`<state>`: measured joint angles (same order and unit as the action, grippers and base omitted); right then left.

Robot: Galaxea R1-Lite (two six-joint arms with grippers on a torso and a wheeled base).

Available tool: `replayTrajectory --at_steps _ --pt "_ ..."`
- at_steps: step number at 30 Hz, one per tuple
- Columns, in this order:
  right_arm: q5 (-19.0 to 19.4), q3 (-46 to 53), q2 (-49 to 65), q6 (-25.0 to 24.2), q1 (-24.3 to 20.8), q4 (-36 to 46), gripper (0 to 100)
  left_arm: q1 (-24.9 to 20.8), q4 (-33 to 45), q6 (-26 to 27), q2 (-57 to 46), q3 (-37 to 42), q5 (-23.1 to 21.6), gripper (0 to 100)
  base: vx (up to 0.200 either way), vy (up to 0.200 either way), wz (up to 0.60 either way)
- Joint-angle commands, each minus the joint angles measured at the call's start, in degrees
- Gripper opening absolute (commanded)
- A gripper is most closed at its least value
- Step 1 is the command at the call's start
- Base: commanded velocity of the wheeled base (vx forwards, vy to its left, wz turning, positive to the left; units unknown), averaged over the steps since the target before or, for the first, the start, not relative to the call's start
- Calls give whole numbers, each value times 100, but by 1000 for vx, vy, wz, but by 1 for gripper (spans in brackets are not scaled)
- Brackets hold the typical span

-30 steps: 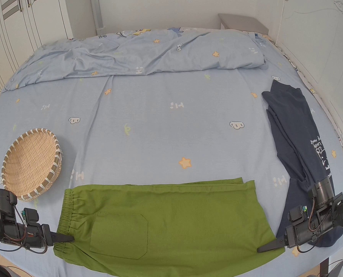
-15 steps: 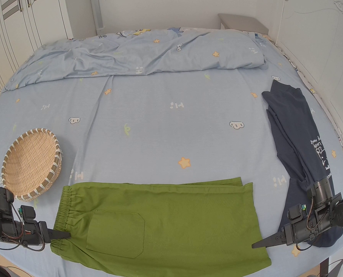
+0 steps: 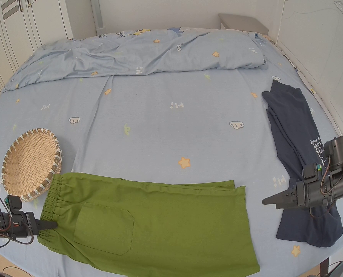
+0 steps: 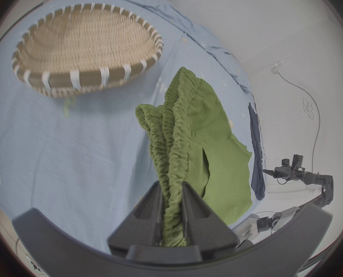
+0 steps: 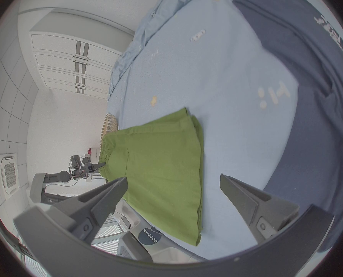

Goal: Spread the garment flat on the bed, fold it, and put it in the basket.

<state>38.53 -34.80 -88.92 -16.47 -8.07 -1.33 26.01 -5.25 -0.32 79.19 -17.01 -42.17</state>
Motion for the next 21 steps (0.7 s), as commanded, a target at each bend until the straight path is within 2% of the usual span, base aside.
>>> replayTrajectory --at_steps 1,3,6,8,9,12,16,19,21 --pt "-118 -1002 463 -67 -72 818 100 448 552 260 -756 -611 130 0 0 0 0" --pt "-118 -1072 463 -49 -72 862 100 457 657 348 -765 -681 165 0 0 0 0" --pt "-153 -1107 472 -23 -19 854 100 316 991 621 -844 -936 824 0 0 0 0" --pt "-153 -1090 472 -14 -2 862 100 185 1088 621 -932 -1042 1018 0 0 0 0" --pt "-162 -1081 472 -5 16 862 100 -123 1281 594 -1046 -1226 1202 0 0 0 0" --pt "-162 -1090 472 30 121 862 100 -642 2055 585 -1248 -1736 1448 0 0 0 0" --pt "-162 -1072 481 30 95 871 100 -1441 3048 533 -1301 -2430 1633 0 0 0 0" --pt "-188 -1055 489 30 60 898 100 -1969 3294 304 -1310 -2703 1668 0 0 0 0" --pt "-232 -1037 498 30 42 906 100 -2558 3338 -74 -1362 -2949 1782 0 0 0 0"
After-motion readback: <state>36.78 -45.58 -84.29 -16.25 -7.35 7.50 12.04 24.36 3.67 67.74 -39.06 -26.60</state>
